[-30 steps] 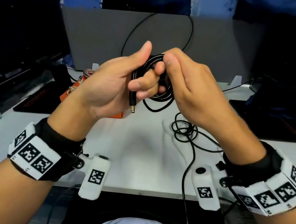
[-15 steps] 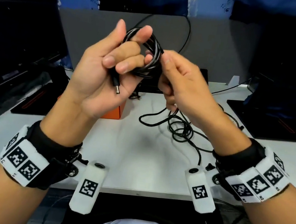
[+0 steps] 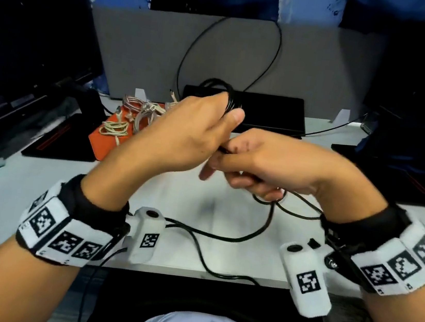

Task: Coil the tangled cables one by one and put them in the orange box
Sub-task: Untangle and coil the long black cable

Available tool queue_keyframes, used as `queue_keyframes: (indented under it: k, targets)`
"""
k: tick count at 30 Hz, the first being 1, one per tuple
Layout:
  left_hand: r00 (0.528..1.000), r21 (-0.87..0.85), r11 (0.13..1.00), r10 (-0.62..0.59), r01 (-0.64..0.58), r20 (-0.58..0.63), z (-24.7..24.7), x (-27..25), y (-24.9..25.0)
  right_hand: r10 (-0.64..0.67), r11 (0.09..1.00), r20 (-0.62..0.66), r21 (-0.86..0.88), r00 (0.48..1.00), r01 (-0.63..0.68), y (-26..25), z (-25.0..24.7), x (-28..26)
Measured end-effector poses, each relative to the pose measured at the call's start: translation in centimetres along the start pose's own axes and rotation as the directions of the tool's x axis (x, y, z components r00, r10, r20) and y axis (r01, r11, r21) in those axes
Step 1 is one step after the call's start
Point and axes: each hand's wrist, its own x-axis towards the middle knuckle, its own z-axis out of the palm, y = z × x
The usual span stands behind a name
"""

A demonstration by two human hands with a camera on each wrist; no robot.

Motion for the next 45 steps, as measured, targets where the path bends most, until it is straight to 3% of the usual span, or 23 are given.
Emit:
queue_keyframes:
  k: [4,6,8,10,12,14,16,18,19,20,22,25,30,33,37,40,45]
  targets:
    - [0.976,0.013,0.998,-0.063,0.062,0.207,-1.7,-0.6,-0.5,-0.059,0.993,-0.234,-0.113,0.971,0.033,0.0,-2.8,-1.1]
    - [0.945,-0.171,0.981,-0.034,0.094,0.325,-2.4,-0.8,-0.9,-0.132,0.987,-0.373,-0.132,0.919,0.089,0.1,-3.9,-1.3]
    - [0.898,-0.416,0.898,0.060,0.143,0.437,-3.2,-1.0,-1.4,-0.214,0.976,-0.475,-0.123,0.854,0.177,0.3,-4.5,-1.4]
    - [0.884,-0.563,0.819,0.176,0.113,0.434,-3.6,-1.4,-1.7,-0.314,0.948,-0.532,-0.222,0.786,0.228,0.4,-4.4,-1.1]
    - [0.906,-0.686,0.724,0.239,0.073,0.348,-3.3,-1.4,-1.9,-0.407,0.903,-0.557,-0.363,0.723,0.229,0.4,-3.7,-0.4]
    - [0.948,-0.866,0.494,0.228,0.083,0.221,-2.5,-0.9,-1.6,-0.436,0.883,-0.580,-0.421,0.688,0.206,0.3,-2.6,0.1]
    - [0.962,-0.985,0.127,0.232,0.114,0.141,-1.7,-0.2,-1.0,-0.400,0.904,-0.586,-0.379,0.704,0.198,0.2,-1.2,0.5]
    - [0.966,-0.958,-0.232,0.229,0.170,0.116,-0.9,0.5,-0.6,-0.368,0.926,-0.588,-0.305,0.720,0.224,0.2,0.1,0.9]
    - [0.973,-0.931,-0.323,0.204,0.171,0.108,-0.5,0.6,-0.4,-0.349,0.936,-0.587,-0.250,0.730,0.246,0.0,0.6,1.0]
    - [0.978,-0.918,-0.361,0.179,0.165,0.105,-0.2,0.6,-0.2,-0.323,0.946,-0.588,-0.187,0.742,0.264,-0.1,0.8,1.1]
    - [0.986,-0.935,-0.324,0.123,0.143,0.109,-0.1,0.6,0.2,-0.235,0.964,-0.572,-0.032,0.786,0.265,-0.6,0.8,1.1]
    - [0.995,-0.990,-0.094,0.022,0.104,0.102,-0.7,0.3,0.7,-0.194,0.967,-0.525,0.039,0.828,0.251,-0.8,0.3,0.8]
    - [0.988,-0.956,0.257,-0.095,0.139,0.118,-2.4,-0.4,0.9,-0.368,0.927,-0.524,-0.270,0.768,0.261,0.2,-1.0,1.3]
    - [0.983,-0.896,0.408,-0.130,0.172,0.130,-3.2,-0.7,0.6,-0.382,0.902,-0.507,-0.386,0.772,0.193,0.6,-1.2,1.4]
    - [0.985,-0.783,0.598,-0.075,0.171,0.158,-3.4,-1.0,0.4,-0.352,0.852,-0.486,-0.520,0.800,0.058,0.5,-0.8,1.3]
    - [0.982,-0.726,0.669,-0.032,0.159,0.186,-3.8,-1.1,0.0,-0.377,0.827,-0.459,-0.557,0.805,0.070,0.3,-1.1,0.7]
    - [0.974,-0.778,0.603,0.009,0.174,0.225,-4.4,-1.4,-0.4,-0.429,0.784,-0.423,-0.614,0.798,0.096,0.0,-1.5,0.2]
